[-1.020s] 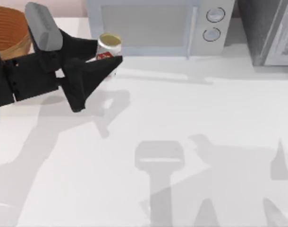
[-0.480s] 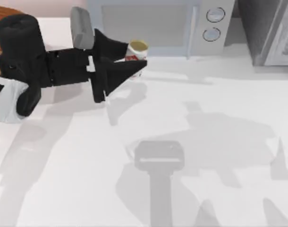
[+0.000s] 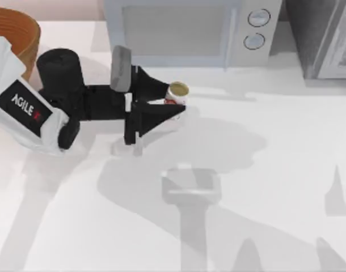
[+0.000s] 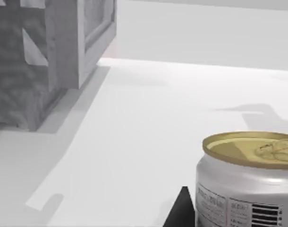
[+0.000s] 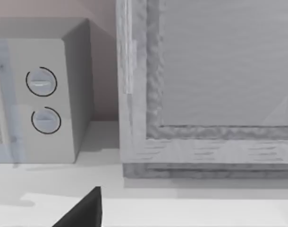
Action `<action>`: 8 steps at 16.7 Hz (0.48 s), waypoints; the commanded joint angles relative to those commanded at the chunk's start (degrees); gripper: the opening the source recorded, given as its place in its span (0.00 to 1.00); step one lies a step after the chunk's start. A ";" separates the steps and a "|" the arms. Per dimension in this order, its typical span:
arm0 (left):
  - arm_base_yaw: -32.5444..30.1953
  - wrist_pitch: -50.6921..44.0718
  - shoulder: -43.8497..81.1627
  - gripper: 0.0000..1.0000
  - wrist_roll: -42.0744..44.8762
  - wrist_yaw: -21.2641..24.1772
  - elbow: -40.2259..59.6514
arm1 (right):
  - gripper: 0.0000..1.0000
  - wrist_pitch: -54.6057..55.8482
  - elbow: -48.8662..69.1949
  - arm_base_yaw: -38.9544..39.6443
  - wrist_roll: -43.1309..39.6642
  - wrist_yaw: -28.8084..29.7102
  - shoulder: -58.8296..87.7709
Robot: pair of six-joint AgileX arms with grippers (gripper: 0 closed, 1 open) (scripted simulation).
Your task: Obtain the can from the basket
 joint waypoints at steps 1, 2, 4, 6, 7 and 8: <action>0.19 1.86 3.27 0.00 0.27 0.84 1.62 | 1.00 0.00 0.00 0.00 0.00 0.00 0.00; 0.39 3.49 6.05 0.00 0.54 1.46 3.04 | 1.00 0.00 0.00 0.00 0.00 0.00 0.00; 0.68 6.19 10.55 0.00 1.04 2.44 5.37 | 1.00 0.00 0.00 0.00 0.00 0.00 0.00; 0.71 7.91 13.15 0.00 1.32 3.27 6.86 | 1.00 0.00 0.00 0.00 0.00 0.00 0.00; 0.69 8.30 13.69 0.00 1.38 3.51 7.21 | 1.00 0.00 0.00 0.00 0.00 0.00 0.00; 0.69 8.30 13.69 0.00 1.38 3.51 7.21 | 1.00 0.00 0.00 0.00 0.00 0.00 0.00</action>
